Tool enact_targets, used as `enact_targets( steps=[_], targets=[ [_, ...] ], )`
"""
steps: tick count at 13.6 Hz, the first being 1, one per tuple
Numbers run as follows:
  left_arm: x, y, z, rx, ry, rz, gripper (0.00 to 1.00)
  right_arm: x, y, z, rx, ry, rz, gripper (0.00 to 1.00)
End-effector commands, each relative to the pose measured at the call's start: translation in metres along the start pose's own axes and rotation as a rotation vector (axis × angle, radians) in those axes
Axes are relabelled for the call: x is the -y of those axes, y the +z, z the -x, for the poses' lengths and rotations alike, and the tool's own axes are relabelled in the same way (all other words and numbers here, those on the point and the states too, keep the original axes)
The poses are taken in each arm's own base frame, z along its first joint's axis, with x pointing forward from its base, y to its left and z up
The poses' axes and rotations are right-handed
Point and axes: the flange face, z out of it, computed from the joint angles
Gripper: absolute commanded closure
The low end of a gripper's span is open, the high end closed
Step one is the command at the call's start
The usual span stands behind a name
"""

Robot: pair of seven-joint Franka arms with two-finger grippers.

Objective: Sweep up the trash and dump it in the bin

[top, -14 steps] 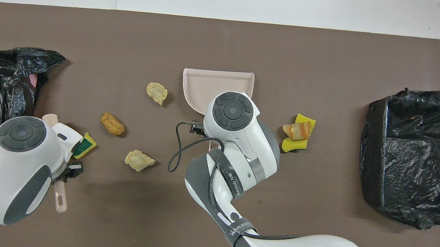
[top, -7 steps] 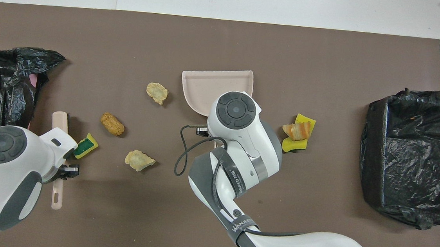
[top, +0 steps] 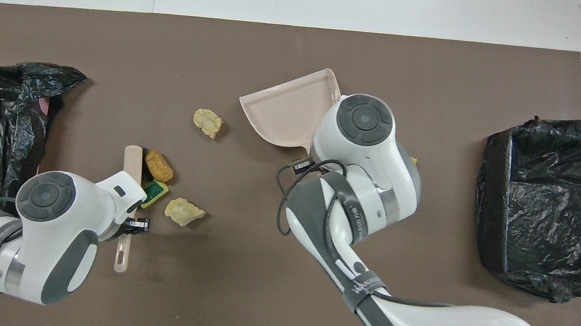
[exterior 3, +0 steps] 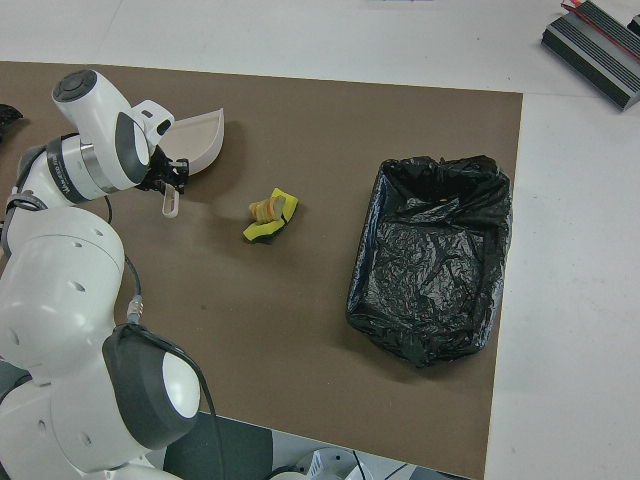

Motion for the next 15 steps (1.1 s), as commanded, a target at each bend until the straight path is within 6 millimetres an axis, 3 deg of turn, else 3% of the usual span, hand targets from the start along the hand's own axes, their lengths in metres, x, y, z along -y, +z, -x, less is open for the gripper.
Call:
enact_targets(
  steps=[1,3,5,7,8,9,10,11,12,13,15],
  targets=[
    [-0.033,-0.004,0.005,-0.007,0.035,0.044,1.0,-0.011,-0.023,0.029,0.074,-0.297,-0.012,1.0],
    [-0.044,-0.011,0.002,-0.005,0.021,0.064,1.0,-0.008,-0.012,0.047,0.105,-0.509,-0.026,1.0],
    [-0.046,-0.026,-0.01,0.004,0.018,0.063,1.0,-0.018,0.003,0.065,0.123,-0.777,-0.041,1.0],
    [-0.04,-0.054,-0.02,0.02,0.007,0.063,1.0,-0.018,0.016,0.084,0.108,-0.873,-0.036,1.0],
    [-0.028,-0.063,-0.026,0.03,-0.014,0.065,1.0,-0.015,0.02,0.093,0.097,-0.887,-0.027,1.0],
    [-0.016,-0.063,-0.027,0.044,-0.029,0.066,1.0,-0.01,0.021,0.097,0.105,-0.914,0.0,1.0],
    [-0.01,-0.059,-0.023,0.053,-0.036,0.066,1.0,0.013,0.024,0.098,0.134,-0.959,0.041,1.0],
    [0.005,-0.052,-0.023,0.068,-0.065,0.067,1.0,0.033,0.028,0.101,0.148,-0.904,0.061,1.0],
    [0.013,-0.05,-0.023,0.07,-0.072,0.07,1.0,0.042,0.035,0.105,0.158,-0.815,0.072,1.0],
    [0.013,-0.045,-0.022,0.073,-0.067,0.069,1.0,0.056,0.036,0.107,0.157,-0.794,0.092,1.0],
    [0.01,-0.028,-0.019,0.08,-0.064,0.066,1.0,0.065,0.038,0.108,0.161,-0.762,0.111,1.0]
  ],
)
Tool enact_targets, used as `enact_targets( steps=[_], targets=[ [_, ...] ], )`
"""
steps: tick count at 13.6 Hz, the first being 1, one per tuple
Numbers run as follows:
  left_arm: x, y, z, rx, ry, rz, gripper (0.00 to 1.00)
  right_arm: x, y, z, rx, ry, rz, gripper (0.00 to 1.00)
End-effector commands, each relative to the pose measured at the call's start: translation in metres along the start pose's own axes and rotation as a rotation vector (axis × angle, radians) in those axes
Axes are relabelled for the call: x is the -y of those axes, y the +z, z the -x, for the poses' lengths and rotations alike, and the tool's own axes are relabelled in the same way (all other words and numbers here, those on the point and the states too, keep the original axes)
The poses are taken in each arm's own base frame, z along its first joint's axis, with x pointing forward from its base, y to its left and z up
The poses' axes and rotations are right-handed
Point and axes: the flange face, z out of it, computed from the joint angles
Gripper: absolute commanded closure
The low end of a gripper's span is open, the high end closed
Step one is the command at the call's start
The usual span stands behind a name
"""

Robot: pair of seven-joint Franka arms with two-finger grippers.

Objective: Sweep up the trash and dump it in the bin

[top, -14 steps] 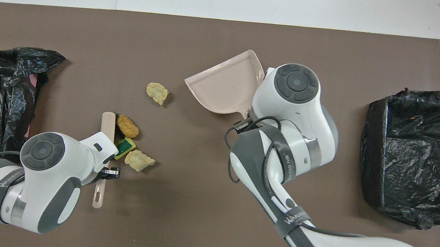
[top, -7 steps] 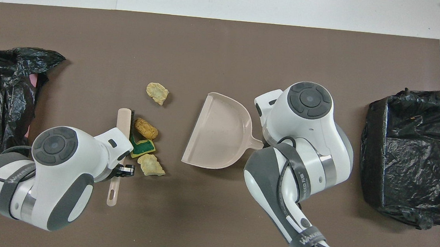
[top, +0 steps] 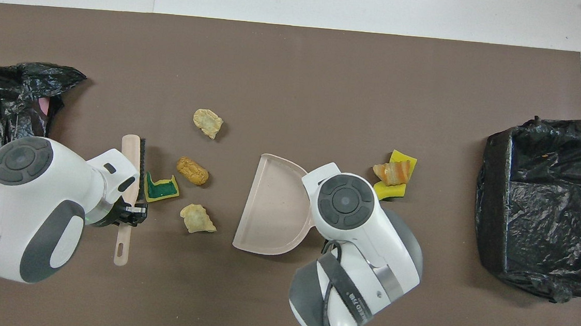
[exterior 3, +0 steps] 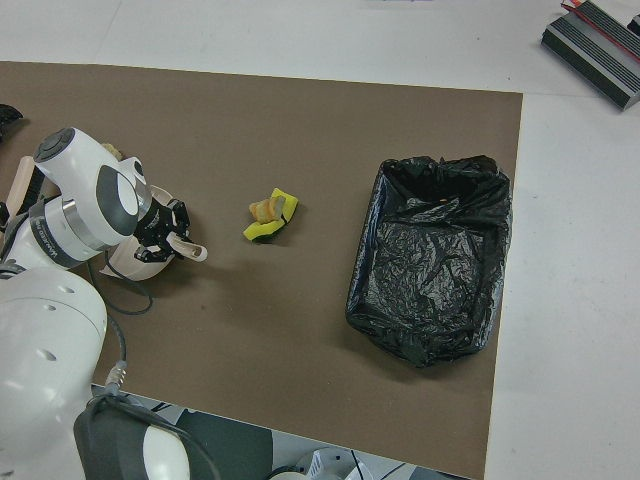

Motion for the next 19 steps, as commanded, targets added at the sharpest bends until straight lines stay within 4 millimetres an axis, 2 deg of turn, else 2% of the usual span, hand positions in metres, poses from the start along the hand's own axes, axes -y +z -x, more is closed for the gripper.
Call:
enact_targets(
  steps=[1,3,7,10,13,17,19],
  targets=[
    [-0.002,0.02,0.006,0.003,0.01,0.009,1.0,0.006,0.004,0.005,0.002,0.047,0.027,1.0],
    [-0.009,0.029,0.002,-0.01,0.007,0.008,1.0,0.014,0.017,0.0,-0.011,0.038,0.037,1.0],
    [-0.067,0.049,0.009,-0.016,0.031,-0.015,1.0,0.012,0.018,0.002,-0.009,0.042,0.035,1.0],
    [-0.11,0.045,0.02,-0.035,0.024,0.059,1.0,0.011,0.02,0.004,-0.003,0.046,0.03,1.0],
    [-0.152,0.032,0.026,-0.028,0.05,0.119,1.0,0.011,0.02,0.005,-0.001,0.046,0.028,1.0],
    [-0.205,0.025,0.057,-0.017,0.141,0.167,1.0,0.01,0.021,0.006,0.003,0.048,0.024,1.0],
    [-0.214,0.013,0.057,-0.032,0.157,0.18,1.0,0.01,0.021,0.006,0.003,0.048,0.024,1.0]
  ],
)
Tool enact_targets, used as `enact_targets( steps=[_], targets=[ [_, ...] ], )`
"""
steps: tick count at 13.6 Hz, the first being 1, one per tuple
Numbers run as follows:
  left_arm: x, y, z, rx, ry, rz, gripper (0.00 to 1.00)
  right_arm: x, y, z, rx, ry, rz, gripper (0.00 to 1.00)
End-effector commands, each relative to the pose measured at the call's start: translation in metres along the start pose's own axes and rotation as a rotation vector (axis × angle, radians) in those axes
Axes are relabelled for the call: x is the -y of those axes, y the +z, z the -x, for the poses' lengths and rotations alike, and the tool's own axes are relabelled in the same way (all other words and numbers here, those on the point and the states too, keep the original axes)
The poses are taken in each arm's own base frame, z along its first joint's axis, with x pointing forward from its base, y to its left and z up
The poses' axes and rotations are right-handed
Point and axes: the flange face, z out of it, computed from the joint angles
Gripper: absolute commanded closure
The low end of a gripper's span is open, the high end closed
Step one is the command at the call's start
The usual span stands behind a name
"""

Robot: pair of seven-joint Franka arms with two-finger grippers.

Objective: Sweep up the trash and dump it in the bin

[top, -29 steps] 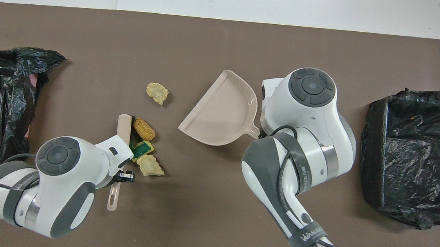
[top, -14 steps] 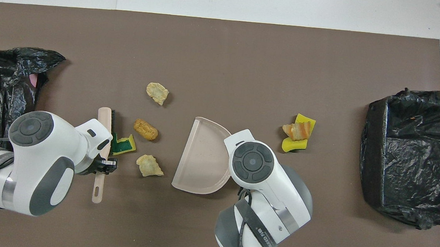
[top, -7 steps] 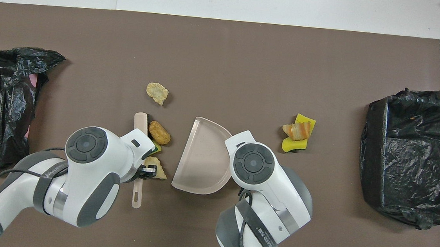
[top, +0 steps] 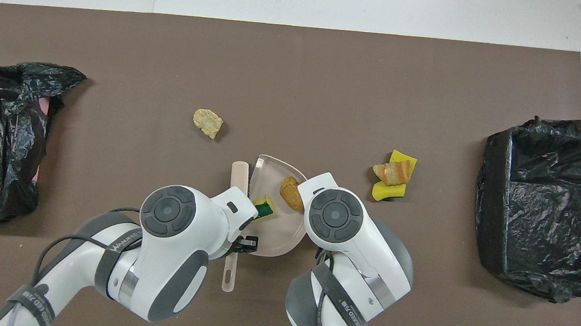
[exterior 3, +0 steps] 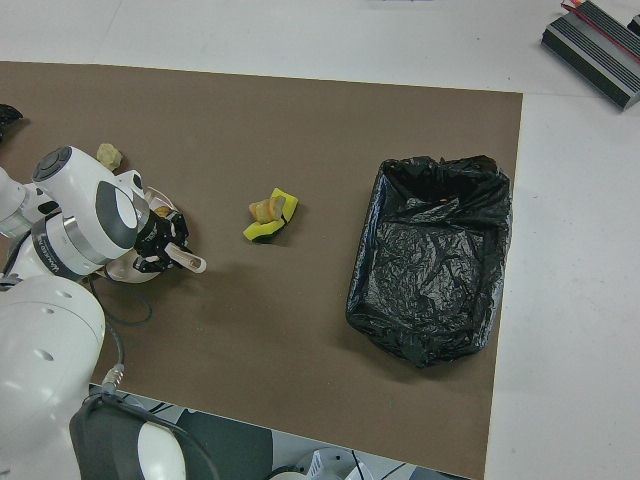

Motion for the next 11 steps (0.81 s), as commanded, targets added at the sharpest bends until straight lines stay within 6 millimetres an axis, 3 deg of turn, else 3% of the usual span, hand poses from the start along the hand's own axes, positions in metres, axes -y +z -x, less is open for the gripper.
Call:
enact_targets(
  steps=[1,4,6,8,11],
  targets=[
    [-0.014,-0.021,-0.008,-0.019,0.009,0.033,1.0,0.001,0.002,0.007,0.007,0.02,0.017,1.0],
    [-0.003,-0.061,-0.031,-0.014,-0.019,0.036,1.0,0.001,0.002,0.007,0.007,0.02,0.017,1.0],
    [0.019,-0.075,-0.062,-0.04,-0.019,-0.013,1.0,0.0,0.002,0.008,0.007,0.02,0.017,1.0],
    [0.053,-0.085,-0.093,-0.064,-0.016,-0.01,1.0,0.0,0.002,0.008,0.007,0.014,0.017,1.0],
    [0.094,-0.086,-0.127,-0.078,0.041,-0.012,1.0,-0.003,0.003,0.01,0.008,0.013,0.015,1.0]
  ],
)
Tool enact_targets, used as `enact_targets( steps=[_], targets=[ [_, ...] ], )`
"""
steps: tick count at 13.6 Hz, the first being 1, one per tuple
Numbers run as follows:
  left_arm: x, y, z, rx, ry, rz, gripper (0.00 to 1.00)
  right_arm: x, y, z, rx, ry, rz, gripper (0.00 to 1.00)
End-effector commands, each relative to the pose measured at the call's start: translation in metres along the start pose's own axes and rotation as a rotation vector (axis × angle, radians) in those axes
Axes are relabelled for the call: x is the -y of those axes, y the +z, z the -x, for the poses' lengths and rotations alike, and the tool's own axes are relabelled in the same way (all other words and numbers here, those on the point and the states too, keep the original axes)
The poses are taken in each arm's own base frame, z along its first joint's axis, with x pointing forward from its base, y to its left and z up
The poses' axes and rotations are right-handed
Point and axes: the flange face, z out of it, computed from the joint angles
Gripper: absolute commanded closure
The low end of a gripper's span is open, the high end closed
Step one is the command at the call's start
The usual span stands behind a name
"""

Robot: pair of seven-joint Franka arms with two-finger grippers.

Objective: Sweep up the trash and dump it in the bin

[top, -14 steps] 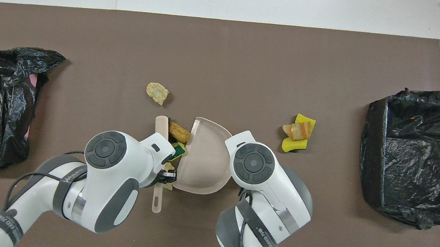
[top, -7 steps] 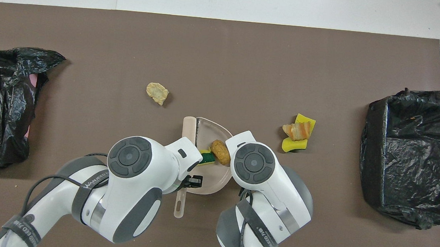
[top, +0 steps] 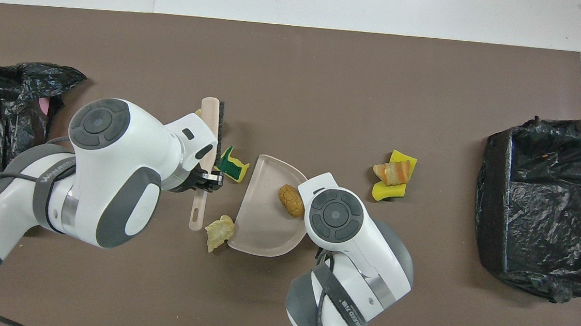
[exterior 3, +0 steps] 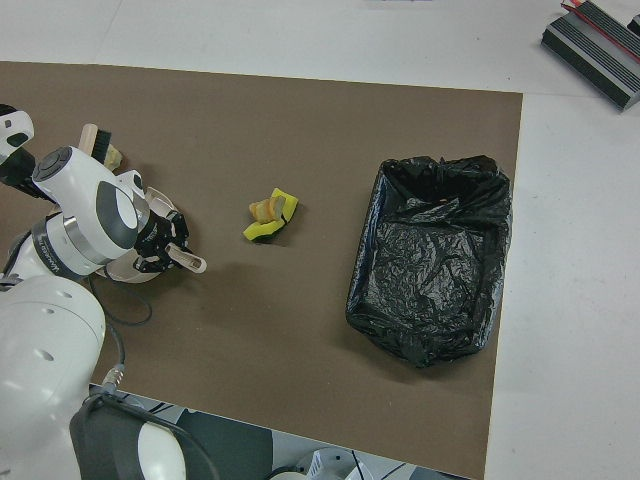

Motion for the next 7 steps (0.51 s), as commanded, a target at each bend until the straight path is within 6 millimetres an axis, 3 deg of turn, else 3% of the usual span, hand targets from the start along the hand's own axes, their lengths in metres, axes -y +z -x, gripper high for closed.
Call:
enact_targets(
  steps=[1,3,7],
  targets=[
    [0.032,-0.004,-0.04,0.005,0.05,-0.013,1.0,-0.003,0.003,0.01,0.009,0.012,0.014,1.0],
    [0.061,-0.001,-0.057,0.063,0.166,-0.111,1.0,-0.003,0.002,0.01,0.008,0.012,0.015,1.0],
    [0.087,0.029,-0.076,0.061,0.26,-0.143,1.0,-0.002,0.004,0.01,0.01,0.013,0.013,1.0]
  ],
)
